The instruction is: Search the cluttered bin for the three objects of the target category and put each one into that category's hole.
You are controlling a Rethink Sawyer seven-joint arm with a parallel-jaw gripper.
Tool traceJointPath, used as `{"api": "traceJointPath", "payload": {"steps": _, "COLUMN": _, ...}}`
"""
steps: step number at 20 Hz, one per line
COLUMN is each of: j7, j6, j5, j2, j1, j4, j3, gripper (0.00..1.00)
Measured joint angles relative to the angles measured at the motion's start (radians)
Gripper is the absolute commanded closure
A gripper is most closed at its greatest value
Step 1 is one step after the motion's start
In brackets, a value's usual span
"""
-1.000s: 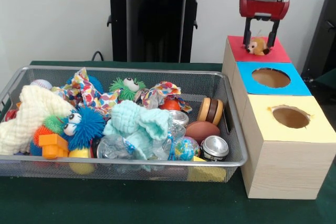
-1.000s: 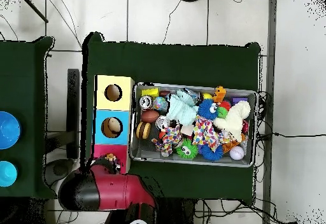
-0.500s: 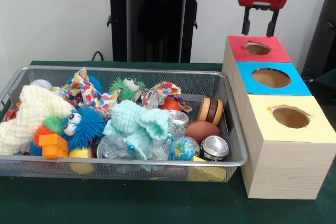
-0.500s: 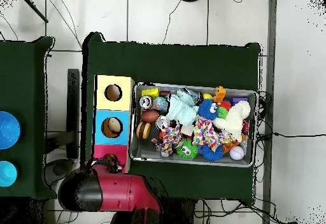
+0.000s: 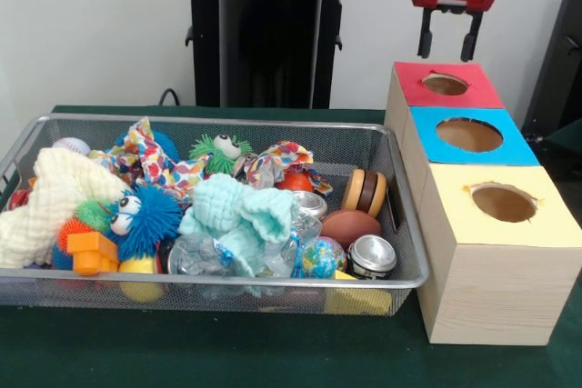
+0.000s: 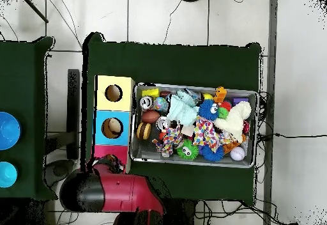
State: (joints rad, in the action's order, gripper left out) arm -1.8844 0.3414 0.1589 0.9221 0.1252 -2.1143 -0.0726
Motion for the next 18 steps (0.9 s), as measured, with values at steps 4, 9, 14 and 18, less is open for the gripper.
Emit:
{"api": "traceJointPath", "payload": {"steps": 4, "j7": 0.000, "j6": 0.000, "j5": 0.000, "j2": -0.003, "j1": -0.019, "j4": 0.005, "j3": 0.000, "gripper": 0.00}}
{"api": "traceJointPath", "payload": {"steps": 9, "j7": 0.000, "j6": 0.000, "j5": -0.006, "j2": -0.020, "j1": -0.050, "j4": 0.011, "j3": 0.000, "gripper": 0.00}}
{"api": "traceJointPath", "payload": {"steps": 14, "j7": 0.000, "j6": -0.010, "j5": -0.039, "j2": -0.058, "j1": -0.091, "j4": 0.024, "j3": 0.000, "gripper": 0.00}}
{"api": "traceJointPath", "payload": {"steps": 18, "j7": 0.000, "j6": -0.027, "j5": -0.067, "j2": -0.091, "j1": -0.104, "j4": 0.036, "j3": 0.000, "gripper": 0.00}}
